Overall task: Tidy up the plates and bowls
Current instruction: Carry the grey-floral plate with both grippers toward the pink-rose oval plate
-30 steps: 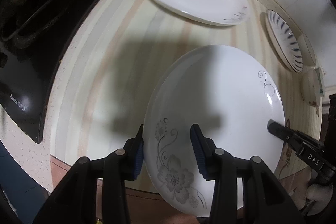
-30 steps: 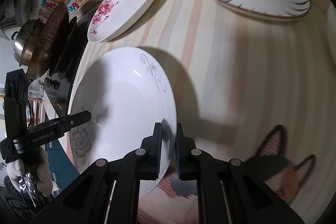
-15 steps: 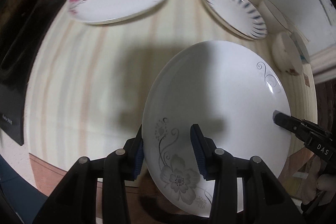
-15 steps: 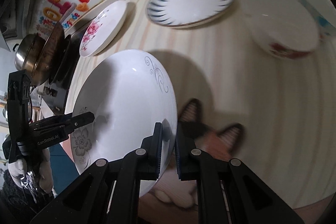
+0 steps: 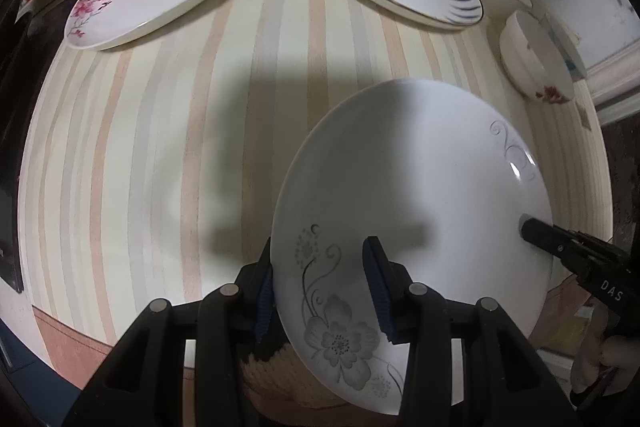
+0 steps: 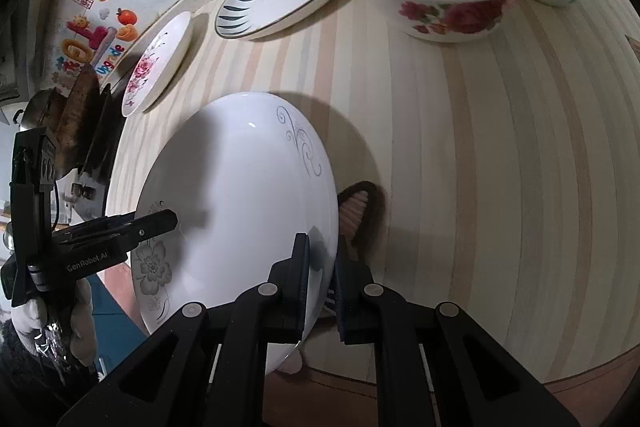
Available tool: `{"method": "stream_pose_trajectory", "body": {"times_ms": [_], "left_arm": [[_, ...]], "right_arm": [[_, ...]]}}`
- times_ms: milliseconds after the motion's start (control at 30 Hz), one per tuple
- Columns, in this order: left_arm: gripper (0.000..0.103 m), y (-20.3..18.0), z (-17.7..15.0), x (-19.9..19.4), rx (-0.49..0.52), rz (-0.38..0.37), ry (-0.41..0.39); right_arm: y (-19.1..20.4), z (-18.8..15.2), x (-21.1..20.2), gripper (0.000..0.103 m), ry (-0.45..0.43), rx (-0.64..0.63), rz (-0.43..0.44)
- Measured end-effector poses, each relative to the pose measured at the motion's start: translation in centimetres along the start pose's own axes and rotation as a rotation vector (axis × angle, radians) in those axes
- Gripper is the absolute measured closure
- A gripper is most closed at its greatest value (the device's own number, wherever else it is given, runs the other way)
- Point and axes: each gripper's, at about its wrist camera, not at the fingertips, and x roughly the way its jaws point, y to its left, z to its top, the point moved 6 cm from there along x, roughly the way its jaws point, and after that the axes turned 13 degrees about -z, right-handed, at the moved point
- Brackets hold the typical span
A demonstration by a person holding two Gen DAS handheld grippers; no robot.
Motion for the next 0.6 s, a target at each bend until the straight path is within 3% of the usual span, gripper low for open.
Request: {"method": "stream_pose_trajectory", "body": {"times_ms": [600], "left_arm": [[0.064, -1.3, 0.9, 1.1, 0.033, 0.028, 0.010]], "right_arm": [[0.2, 0.3, 0.4, 0.088, 0.003, 0.038, -0.060]]}}
